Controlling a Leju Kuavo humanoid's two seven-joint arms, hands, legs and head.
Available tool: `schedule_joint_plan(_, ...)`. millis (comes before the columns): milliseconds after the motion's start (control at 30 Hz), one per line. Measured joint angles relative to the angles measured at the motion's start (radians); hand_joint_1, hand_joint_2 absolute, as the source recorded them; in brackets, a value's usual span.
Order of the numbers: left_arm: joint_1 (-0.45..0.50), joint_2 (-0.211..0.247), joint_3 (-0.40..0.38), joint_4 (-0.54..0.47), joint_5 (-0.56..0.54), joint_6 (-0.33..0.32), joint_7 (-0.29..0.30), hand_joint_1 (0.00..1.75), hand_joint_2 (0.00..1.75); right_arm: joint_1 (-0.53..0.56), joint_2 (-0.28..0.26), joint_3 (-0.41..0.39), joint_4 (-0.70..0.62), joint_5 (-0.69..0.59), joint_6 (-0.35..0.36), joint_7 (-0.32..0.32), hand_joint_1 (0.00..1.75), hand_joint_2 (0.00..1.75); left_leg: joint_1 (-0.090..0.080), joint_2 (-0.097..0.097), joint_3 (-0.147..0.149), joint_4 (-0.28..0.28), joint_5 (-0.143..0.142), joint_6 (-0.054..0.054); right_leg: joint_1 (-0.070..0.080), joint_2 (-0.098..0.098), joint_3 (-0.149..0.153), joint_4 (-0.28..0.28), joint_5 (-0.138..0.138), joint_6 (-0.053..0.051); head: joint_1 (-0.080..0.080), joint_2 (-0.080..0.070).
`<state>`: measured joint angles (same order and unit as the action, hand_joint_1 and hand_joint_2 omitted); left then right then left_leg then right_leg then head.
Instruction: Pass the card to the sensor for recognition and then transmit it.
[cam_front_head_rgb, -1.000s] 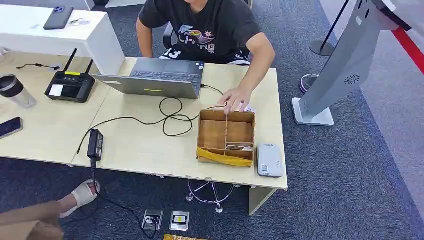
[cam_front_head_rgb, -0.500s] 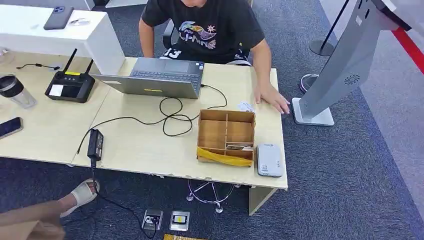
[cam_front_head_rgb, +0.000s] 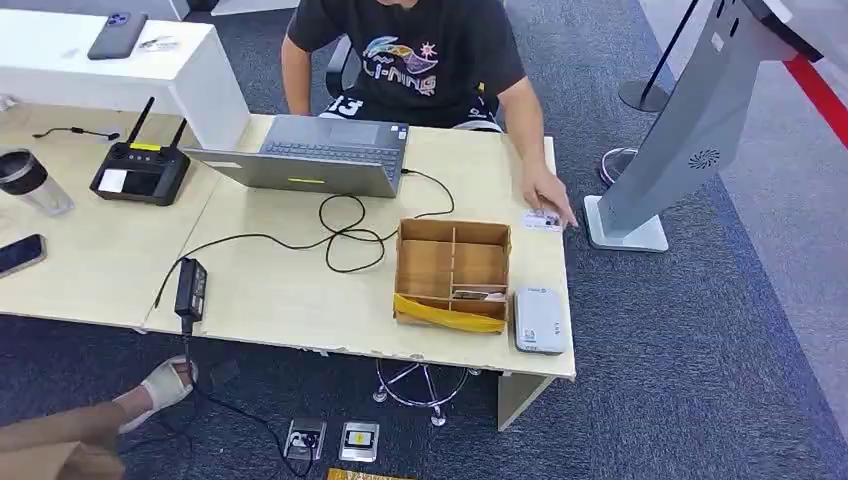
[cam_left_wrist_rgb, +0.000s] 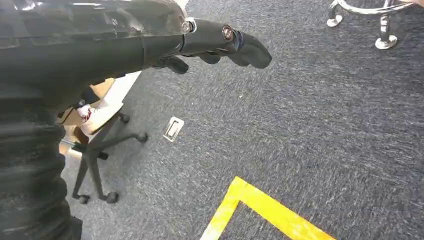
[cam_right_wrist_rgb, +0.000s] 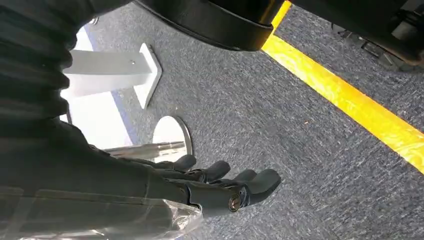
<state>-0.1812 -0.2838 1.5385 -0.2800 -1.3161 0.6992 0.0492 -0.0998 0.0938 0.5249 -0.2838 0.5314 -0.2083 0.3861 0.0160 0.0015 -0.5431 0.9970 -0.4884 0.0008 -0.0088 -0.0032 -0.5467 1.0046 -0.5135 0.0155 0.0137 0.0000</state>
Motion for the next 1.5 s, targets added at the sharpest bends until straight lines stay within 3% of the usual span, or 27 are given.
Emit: schedule_joint_plan(1500,0.000,0.003,0.000,0.010,-0.014,0.000,0.012,0.00,1.75,-0.005,-0.006,0.045,0.000,-0.029,0.002,0.007,0.00,1.75,0.000,0.000,0.000,0.000,0.000,0.000,0.000,0.000,0.000,0.000,0.000,0.000,0.000,0.000)
